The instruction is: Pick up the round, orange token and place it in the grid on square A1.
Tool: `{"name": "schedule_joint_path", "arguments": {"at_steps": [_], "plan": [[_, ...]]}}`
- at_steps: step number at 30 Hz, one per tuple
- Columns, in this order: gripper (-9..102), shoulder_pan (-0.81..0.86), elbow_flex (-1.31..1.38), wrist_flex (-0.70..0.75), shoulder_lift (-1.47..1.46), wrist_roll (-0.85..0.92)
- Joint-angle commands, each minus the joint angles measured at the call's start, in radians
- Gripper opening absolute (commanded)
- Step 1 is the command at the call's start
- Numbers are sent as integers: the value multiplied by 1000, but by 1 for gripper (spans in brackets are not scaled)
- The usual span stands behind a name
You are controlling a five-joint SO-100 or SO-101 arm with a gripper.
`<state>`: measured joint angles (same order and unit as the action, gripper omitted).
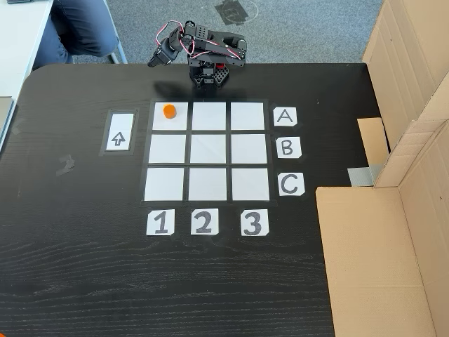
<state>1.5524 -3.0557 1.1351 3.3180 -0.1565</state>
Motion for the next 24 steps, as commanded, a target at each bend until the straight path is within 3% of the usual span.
{"name": "schedule_joint_path", "arguments": {"at_steps": [1,24], "plan": [[-1,-8,-2,3,3,-8],[-1,-8,-2,5,-5,-8]]}}
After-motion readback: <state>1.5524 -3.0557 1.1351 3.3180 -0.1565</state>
